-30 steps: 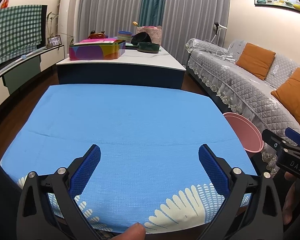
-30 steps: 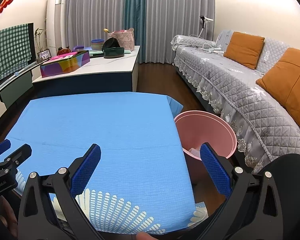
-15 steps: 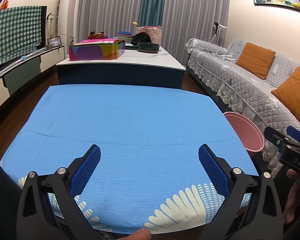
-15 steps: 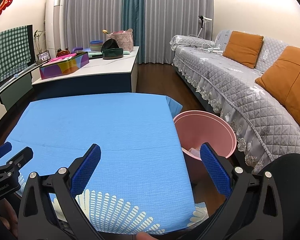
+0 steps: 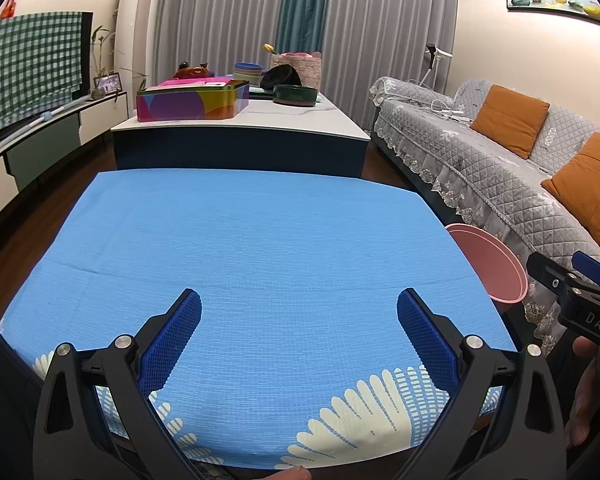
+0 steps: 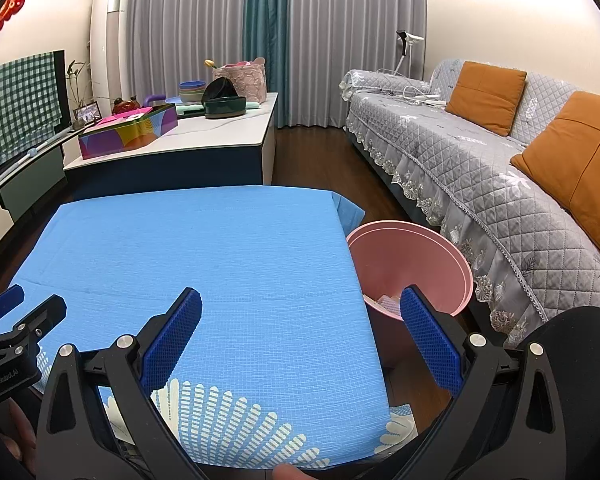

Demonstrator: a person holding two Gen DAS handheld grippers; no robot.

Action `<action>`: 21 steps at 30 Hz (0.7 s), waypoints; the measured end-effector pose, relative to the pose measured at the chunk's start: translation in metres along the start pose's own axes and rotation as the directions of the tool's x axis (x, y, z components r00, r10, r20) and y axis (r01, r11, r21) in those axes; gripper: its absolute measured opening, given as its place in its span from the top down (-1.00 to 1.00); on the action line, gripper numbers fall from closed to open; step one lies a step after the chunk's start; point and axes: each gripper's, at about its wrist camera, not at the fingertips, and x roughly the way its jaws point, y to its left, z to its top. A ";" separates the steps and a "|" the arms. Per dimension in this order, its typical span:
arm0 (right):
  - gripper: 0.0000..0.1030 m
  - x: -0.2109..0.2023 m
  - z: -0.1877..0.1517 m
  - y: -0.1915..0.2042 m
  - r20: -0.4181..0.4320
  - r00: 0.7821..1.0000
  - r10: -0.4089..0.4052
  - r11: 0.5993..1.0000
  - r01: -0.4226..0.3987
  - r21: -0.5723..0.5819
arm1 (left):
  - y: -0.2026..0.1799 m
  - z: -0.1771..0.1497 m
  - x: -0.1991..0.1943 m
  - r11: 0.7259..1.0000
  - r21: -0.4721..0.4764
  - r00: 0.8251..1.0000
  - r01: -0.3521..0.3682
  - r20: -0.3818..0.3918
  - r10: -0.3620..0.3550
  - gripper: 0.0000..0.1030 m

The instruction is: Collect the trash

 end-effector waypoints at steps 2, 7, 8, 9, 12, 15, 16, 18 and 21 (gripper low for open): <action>-0.90 0.000 0.000 0.000 0.000 1.000 0.000 1.000 0.000 -0.001 | 0.001 0.000 0.000 1.000 0.000 1.000 0.001 0.001 -0.001 -0.85; -0.90 0.000 0.000 0.000 0.000 1.000 0.000 1.000 0.000 0.000 | 0.000 0.000 0.000 1.000 0.002 1.000 0.001 0.002 -0.001 -0.85; -0.90 0.000 0.000 0.000 0.000 1.000 0.000 1.000 0.000 0.000 | 0.000 0.000 0.000 1.000 0.002 1.000 0.001 0.002 -0.001 -0.85; -0.90 0.000 0.000 0.000 0.000 1.000 0.000 1.000 0.000 0.000 | 0.001 0.000 0.000 1.000 0.004 1.000 0.002 0.002 -0.002 -0.85; -0.90 0.000 0.000 0.000 0.000 1.000 0.000 1.000 0.000 0.000 | 0.001 0.000 0.000 1.000 0.006 1.000 0.002 0.001 -0.002 -0.85; -0.90 0.000 0.000 0.000 0.000 1.000 0.000 1.000 0.000 0.001 | 0.001 -0.001 0.001 1.000 0.004 1.000 0.001 0.002 -0.001 -0.85; -0.90 0.000 0.000 0.000 0.000 1.000 0.001 1.000 -0.001 0.001 | 0.001 -0.001 0.001 1.000 0.003 1.000 0.002 0.002 -0.002 -0.85; -0.90 0.000 0.000 0.000 -0.001 1.000 0.001 1.000 -0.001 0.000 | 0.001 -0.002 0.001 1.000 0.004 1.000 0.003 0.001 -0.003 -0.85; -0.90 0.000 0.000 -0.001 0.000 1.000 0.001 1.000 -0.001 0.001 | 0.000 -0.002 0.000 1.000 0.010 1.000 0.006 0.004 -0.006 -0.85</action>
